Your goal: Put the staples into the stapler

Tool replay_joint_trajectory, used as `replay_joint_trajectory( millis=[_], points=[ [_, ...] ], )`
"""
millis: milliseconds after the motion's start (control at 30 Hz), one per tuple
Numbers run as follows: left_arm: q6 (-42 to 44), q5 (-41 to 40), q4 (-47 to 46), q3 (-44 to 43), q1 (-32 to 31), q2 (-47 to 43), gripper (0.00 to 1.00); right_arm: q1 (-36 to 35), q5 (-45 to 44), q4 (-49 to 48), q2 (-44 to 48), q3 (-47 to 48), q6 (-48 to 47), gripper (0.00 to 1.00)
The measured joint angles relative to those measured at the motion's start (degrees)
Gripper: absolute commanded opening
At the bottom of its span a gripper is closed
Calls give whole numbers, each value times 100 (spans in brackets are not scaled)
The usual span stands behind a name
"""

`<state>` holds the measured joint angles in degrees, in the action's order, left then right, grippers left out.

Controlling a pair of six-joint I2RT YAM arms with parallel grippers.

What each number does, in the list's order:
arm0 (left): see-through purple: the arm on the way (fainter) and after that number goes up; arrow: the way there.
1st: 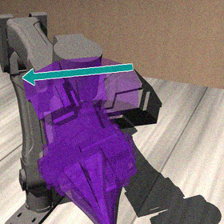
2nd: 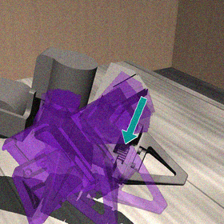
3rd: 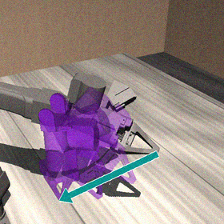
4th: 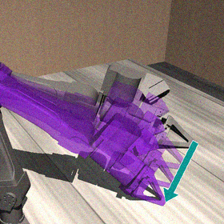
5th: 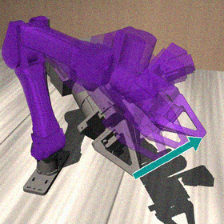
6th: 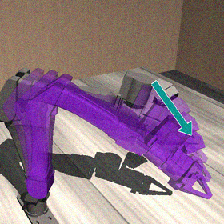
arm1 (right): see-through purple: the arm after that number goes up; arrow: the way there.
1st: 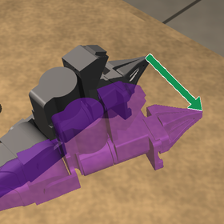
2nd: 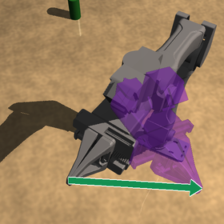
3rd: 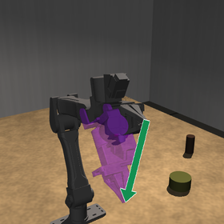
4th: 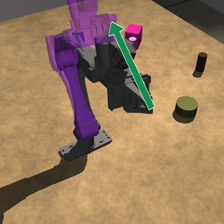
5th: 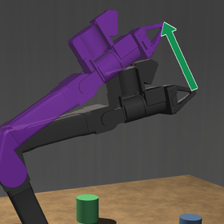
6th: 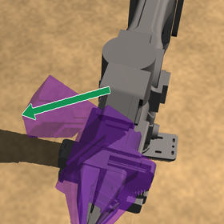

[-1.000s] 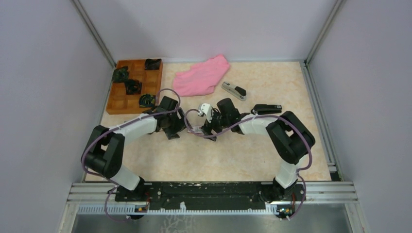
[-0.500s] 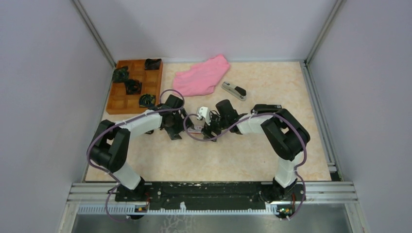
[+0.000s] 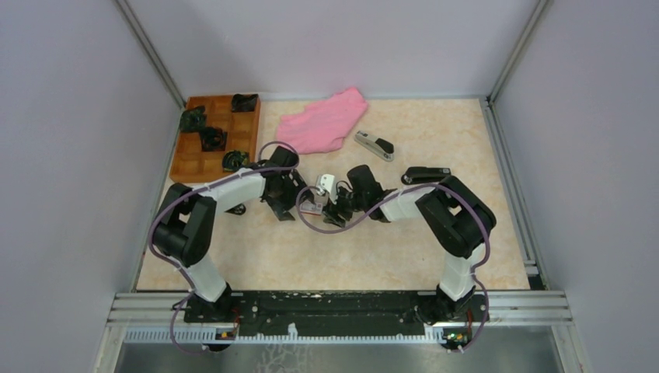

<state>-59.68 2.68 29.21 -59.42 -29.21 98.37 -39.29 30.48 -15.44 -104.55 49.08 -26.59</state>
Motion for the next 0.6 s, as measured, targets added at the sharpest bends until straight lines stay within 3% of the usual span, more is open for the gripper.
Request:
replay_joint_trajectory(
  millis=[600],
  points=[
    [-450, 26, 614, -686, -28, 542, 81, -525, -907, -2138, 293, -1305, 1366, 59]
  ],
)
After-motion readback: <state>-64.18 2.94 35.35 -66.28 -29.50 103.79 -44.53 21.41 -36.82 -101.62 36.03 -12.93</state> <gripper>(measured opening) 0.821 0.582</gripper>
